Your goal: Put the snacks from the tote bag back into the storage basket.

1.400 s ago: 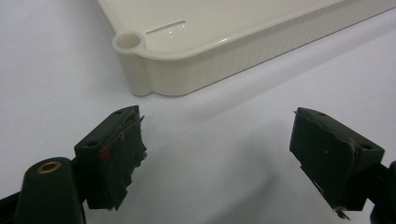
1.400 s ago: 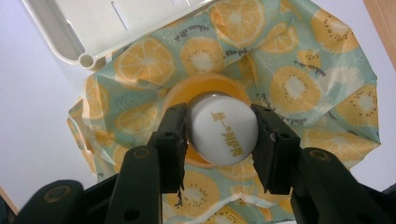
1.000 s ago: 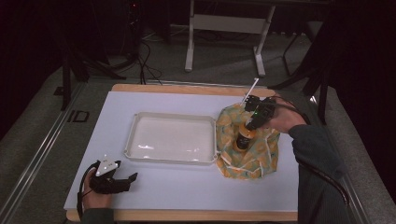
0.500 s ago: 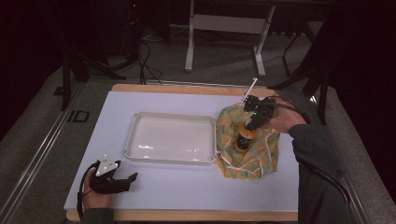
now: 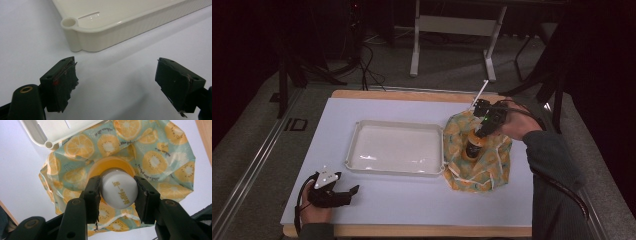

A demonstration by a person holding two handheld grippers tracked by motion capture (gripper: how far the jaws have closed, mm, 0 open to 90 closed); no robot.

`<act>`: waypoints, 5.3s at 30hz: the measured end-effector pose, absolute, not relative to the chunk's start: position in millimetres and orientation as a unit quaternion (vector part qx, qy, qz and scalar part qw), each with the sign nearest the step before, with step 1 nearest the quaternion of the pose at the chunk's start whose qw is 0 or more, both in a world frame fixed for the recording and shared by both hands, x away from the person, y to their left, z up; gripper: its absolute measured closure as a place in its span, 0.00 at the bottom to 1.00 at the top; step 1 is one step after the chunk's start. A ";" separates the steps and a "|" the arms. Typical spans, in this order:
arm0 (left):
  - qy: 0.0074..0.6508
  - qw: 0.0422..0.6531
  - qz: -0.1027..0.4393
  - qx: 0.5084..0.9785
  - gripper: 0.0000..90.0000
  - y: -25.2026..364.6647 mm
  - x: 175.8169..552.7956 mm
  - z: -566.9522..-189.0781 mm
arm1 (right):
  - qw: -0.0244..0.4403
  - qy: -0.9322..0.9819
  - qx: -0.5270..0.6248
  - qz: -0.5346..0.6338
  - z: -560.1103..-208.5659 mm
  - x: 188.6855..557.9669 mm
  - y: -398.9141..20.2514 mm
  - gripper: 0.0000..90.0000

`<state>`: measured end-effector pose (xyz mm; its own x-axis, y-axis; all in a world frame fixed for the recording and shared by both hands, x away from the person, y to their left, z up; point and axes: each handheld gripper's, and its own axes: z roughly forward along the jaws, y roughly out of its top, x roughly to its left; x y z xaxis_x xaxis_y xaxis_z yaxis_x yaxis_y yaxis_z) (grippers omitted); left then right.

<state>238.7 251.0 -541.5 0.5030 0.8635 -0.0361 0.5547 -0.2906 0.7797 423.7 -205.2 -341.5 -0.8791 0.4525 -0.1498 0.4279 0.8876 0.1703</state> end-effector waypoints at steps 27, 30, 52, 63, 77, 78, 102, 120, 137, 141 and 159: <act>0.456 0.384 0.202 0.777 0.20 250.8 238.7 -541.6 | 0.137 0.963 0.217 0.084 -313.5 419.5 -201.4 0.66; 0.456 0.384 0.201 0.777 0.20 251.0 238.7 -541.5 | 0.142 0.962 0.217 0.085 -311.3 419.4 -200.7 0.66; 0.456 0.385 0.201 0.777 0.20 251.0 238.8 -541.7 | 0.158 0.960 0.204 0.107 -300.8 418.4 -185.9 0.66; 0.456 0.386 0.201 0.777 0.20 251.4 238.6 -541.5 | 0.164 0.959 0.196 0.121 -295.9 417.6 -176.8 0.66; 0.456 0.386 0.201 0.776 0.20 251.5 238.5 -541.4 | 0.174 0.961 0.178 0.122 -291.9 412.7 -161.7 0.66; 0.456 0.387 0.201 0.776 0.20 251.5 238.5 -541.4 | 0.174 0.961 0.179 0.122 -291.6 412.3 -160.9 0.66; 0.455 0.386 0.200 0.777 0.20 251.7 238.5 -541.2 | 0.172 0.962 0.167 0.129 -287.0 402.2 -128.6 0.65; 0.456 0.388 0.200 0.776 0.20 251.9 238.4 -541.3 | 0.172 0.960 0.172 0.136 -290.1 396.2 -111.6 0.65; 0.456 0.388 0.200 0.776 0.20 251.9 238.3 -541.2 | 0.159 0.965 0.156 0.140 -302.1 387.0 -97.0 0.65; 0.456 0.388 0.200 0.776 0.20 251.9 238.3 -541.2 | 0.159 0.965 0.152 0.141 -304.7 385.7 -95.5 0.65; 0.456 0.393 0.205 0.772 0.20 252.8 237.3 -540.8 | 0.145 0.969 0.143 0.139 -322.0 382.3 -89.3 0.65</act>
<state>237.3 252.8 -540.8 0.4996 0.8652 -0.0420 0.5435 -0.2754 0.7929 382.3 -89.3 -322.0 -0.9166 0.3185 -0.2419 0.2374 0.9200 0.3119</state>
